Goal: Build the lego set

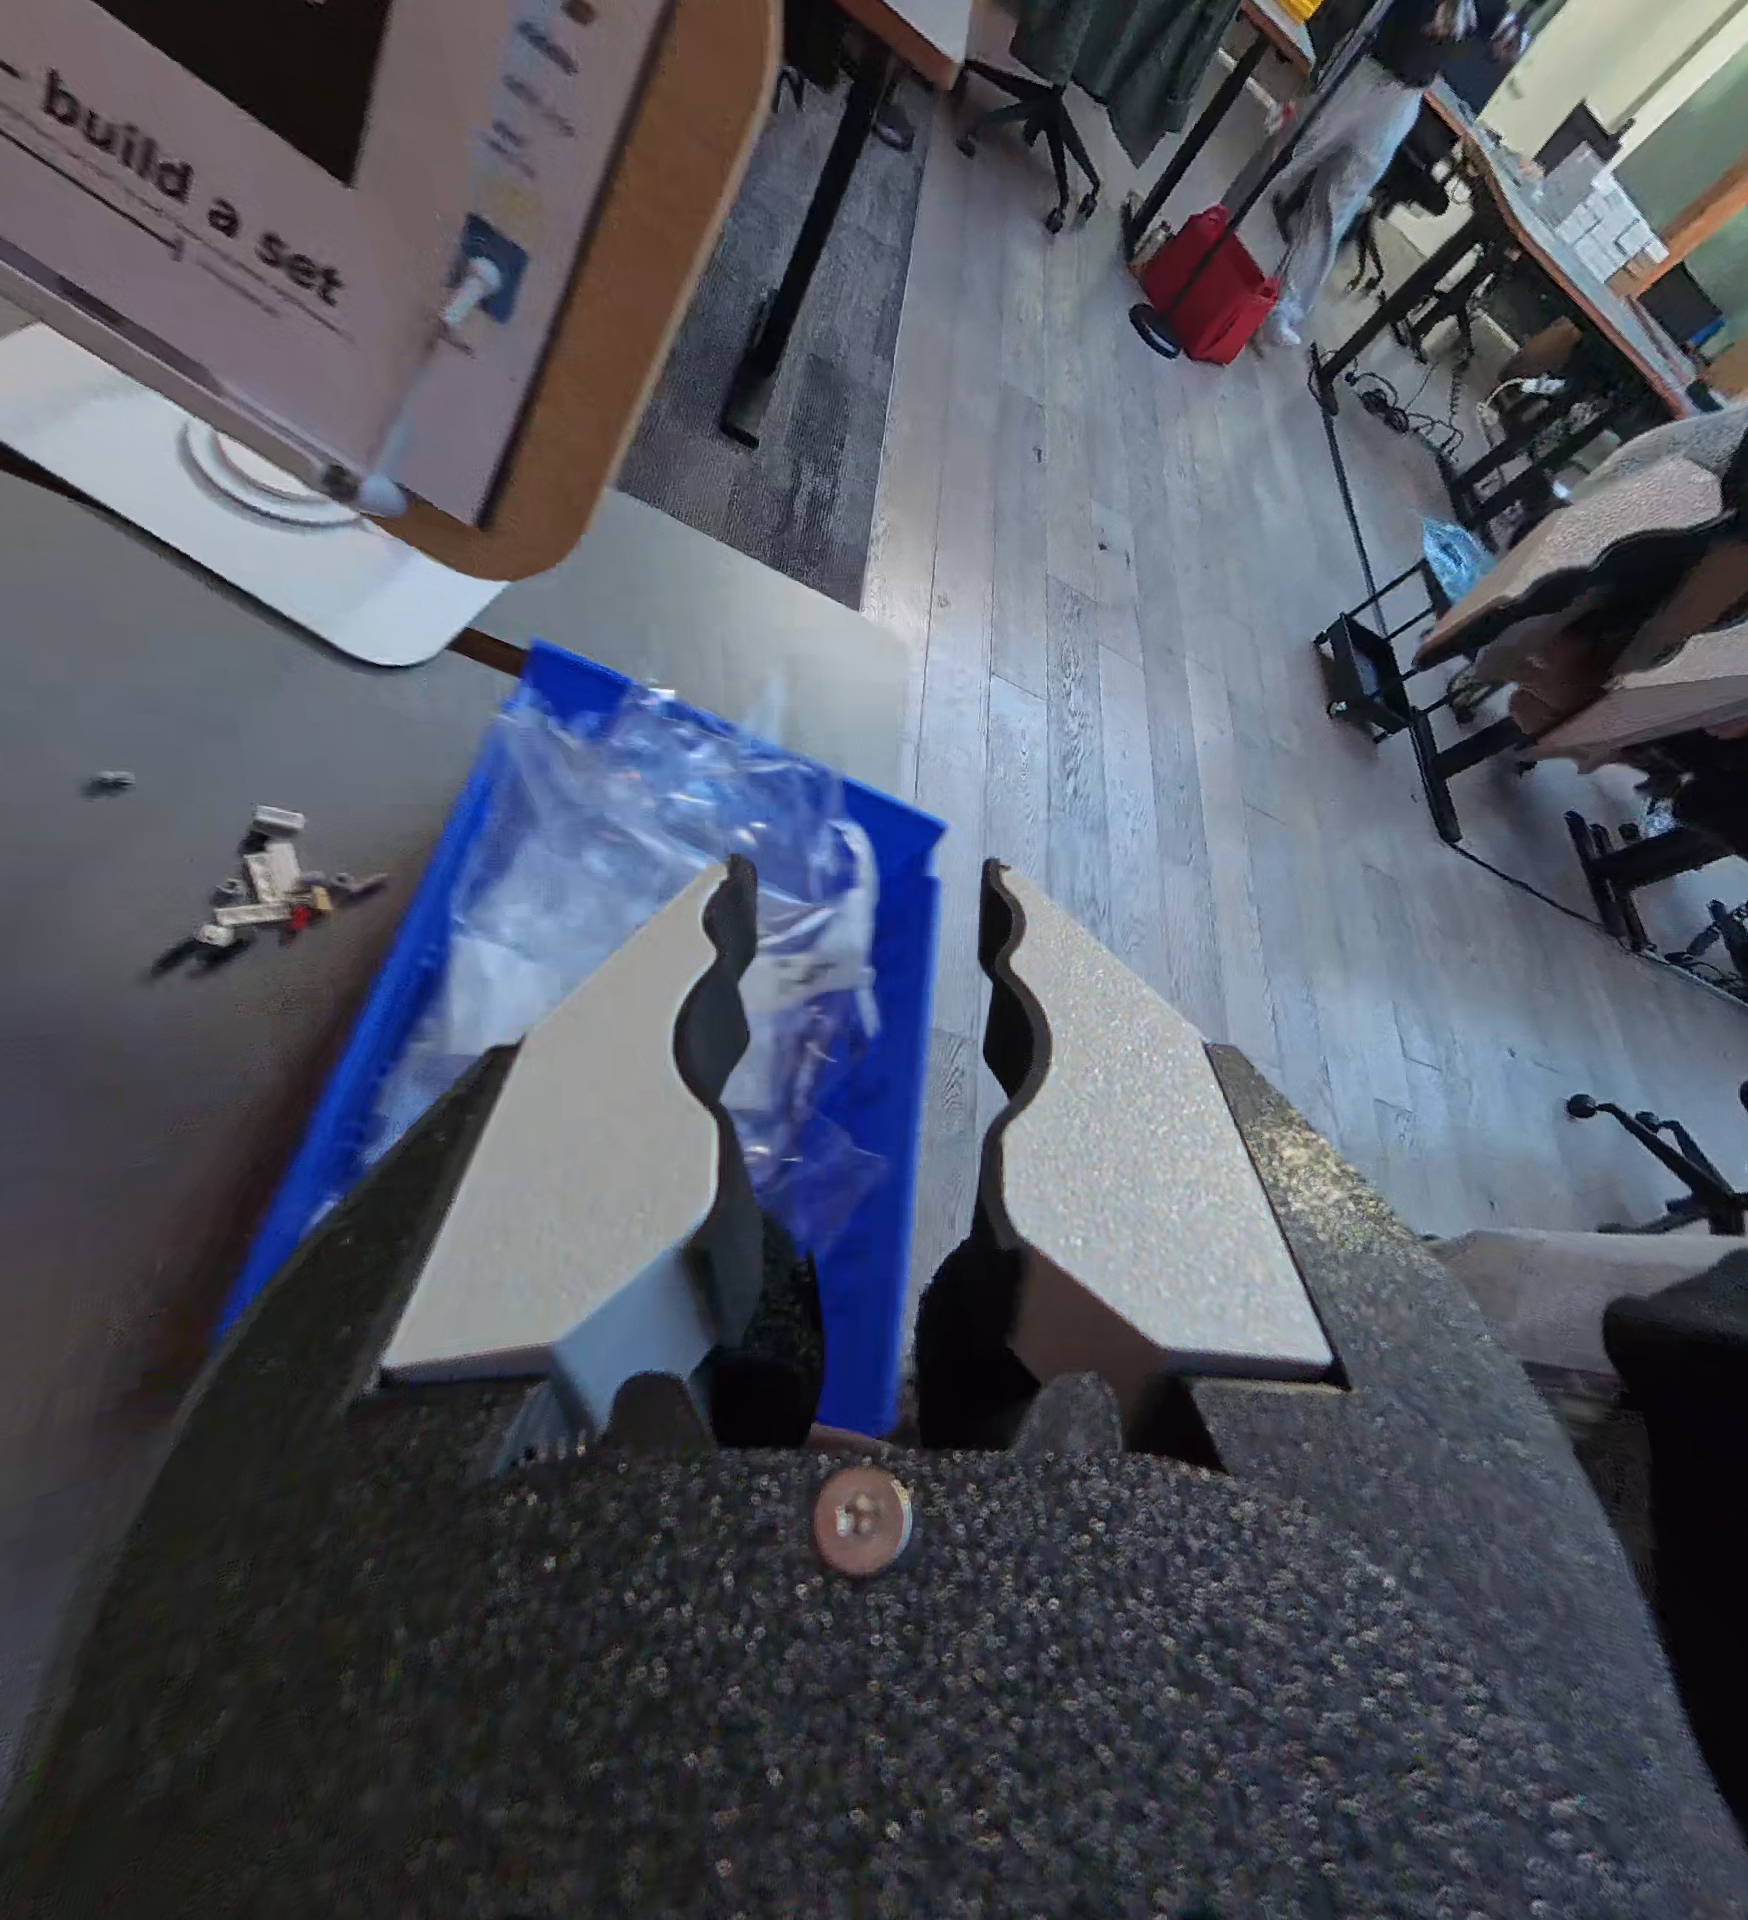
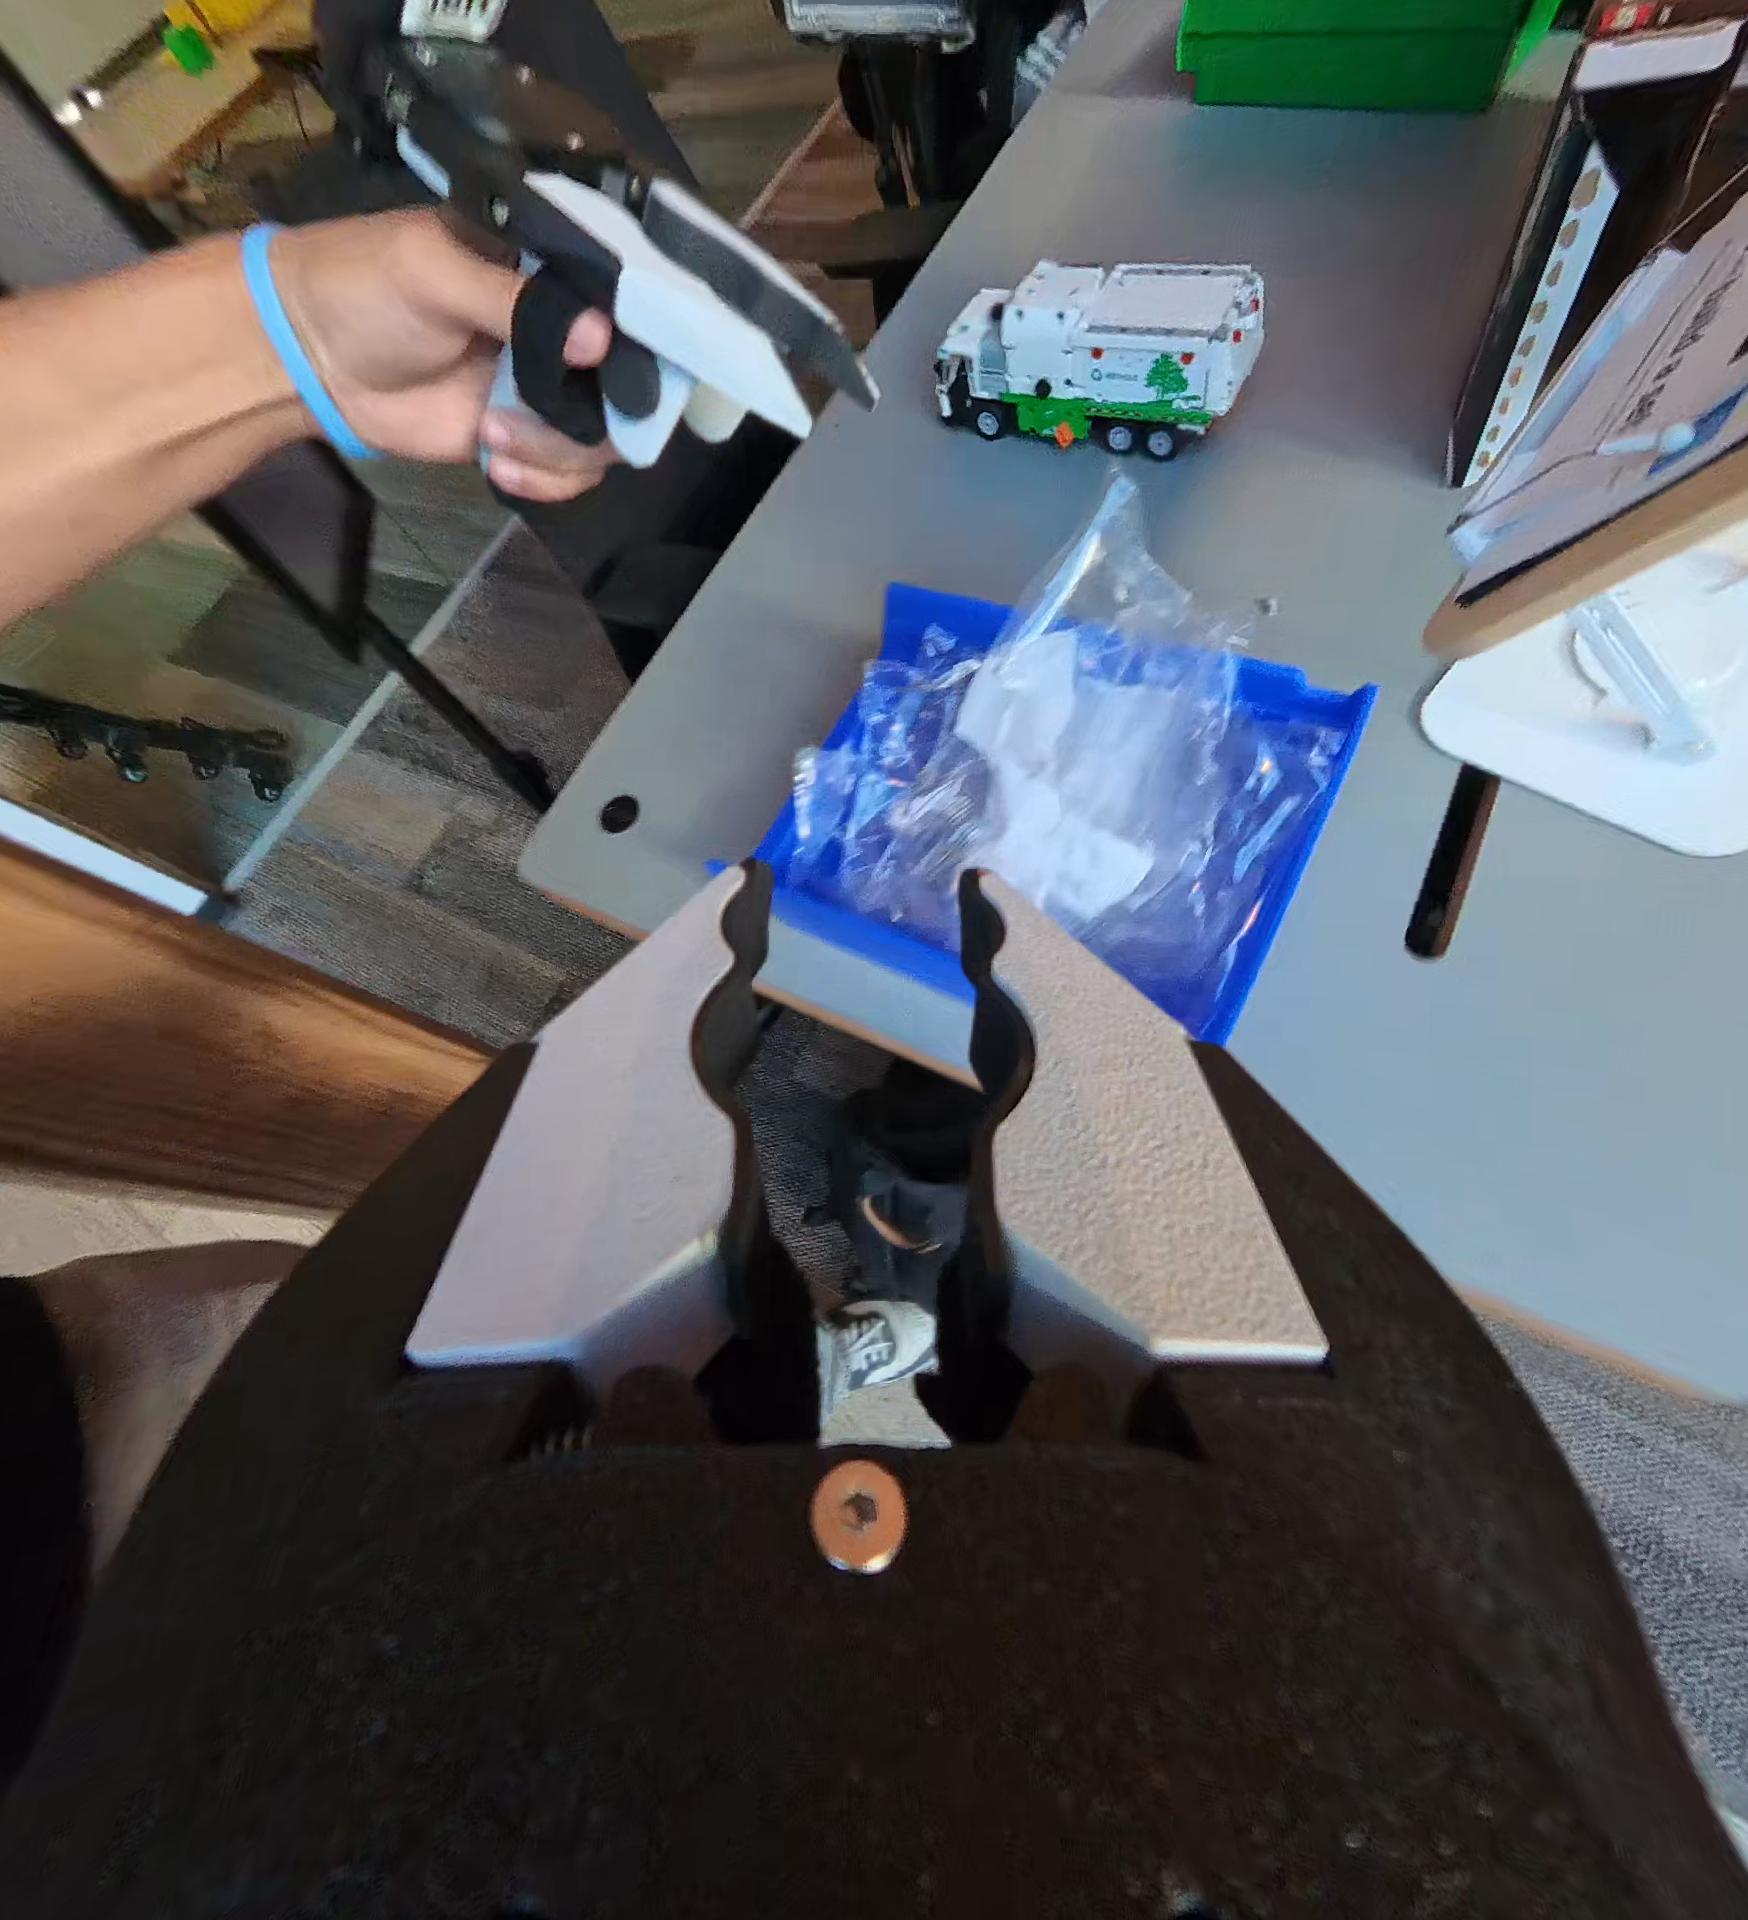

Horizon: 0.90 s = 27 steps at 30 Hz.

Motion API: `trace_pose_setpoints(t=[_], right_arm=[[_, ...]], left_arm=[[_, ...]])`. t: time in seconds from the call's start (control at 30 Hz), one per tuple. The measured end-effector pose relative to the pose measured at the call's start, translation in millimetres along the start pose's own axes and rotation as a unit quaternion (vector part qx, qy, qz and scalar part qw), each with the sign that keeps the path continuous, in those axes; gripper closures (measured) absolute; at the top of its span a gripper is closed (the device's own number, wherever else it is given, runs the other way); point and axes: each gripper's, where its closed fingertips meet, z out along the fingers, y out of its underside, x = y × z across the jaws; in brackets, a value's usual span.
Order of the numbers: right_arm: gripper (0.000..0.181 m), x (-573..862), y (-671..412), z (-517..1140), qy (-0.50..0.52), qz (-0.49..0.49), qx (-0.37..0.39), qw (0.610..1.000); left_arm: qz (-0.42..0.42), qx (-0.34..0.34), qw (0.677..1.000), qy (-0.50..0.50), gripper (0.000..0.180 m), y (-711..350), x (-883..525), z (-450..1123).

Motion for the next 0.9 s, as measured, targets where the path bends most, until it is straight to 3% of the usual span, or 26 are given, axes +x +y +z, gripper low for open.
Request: trace_pose_setpoints(t=[0.23, 0.4, 0.5, 0.57, 0.6, 0.63, 0.9], right_arm=[[0.142, 99.1, -20.4, 130.5, -0.01, 0.044, -0.047, 0.998], [0.141, 117.5, -2.0, 170.8, -0.034, 0.073, -0.086, 0.993], [0.15, 116.1, 8.8, 182.8, -0.045, 0.078, -0.105, 0.99], [0.167, 115.6, 15.0, 184.4, -0.046, 0.08, -0.117, 0.989], [0.18, 115.5, 17.3, 183.2, -0.046, 0.078, -0.118, 0.989], [0.181, 117.2, 19.4, 182.2, -0.043, 0.076, -0.118, 0.989], [0.181, 124.8, 22.4, 157.0, -0.056, 0.138, -0.078, 0.986]], left_arm=[[-0.028, -0.084, 0.992, 0.093, 0.13, -7.2, -113.7, 51.3], [-0.047, -0.089, 0.979, 0.178, 0.128, 1.6, -112.5, 77.5], [-0.041, -0.094, 0.972, 0.21, 0.145, 6.7, -104.0, 87.6], [-0.036, -0.107, 0.968, 0.222, 0.169, 13.9, -100.5, 90.4], [-0.034, -0.11, 0.968, 0.224, 0.173, 16.8, -100.3, 89.7], [-0.036, -0.106, 0.967, 0.227, 0.178, 17.7, -99.6, 87.2], [-0.046, -0.062, 0.975, 0.207, 0.18, 19.2, -99.6, 43.9]])
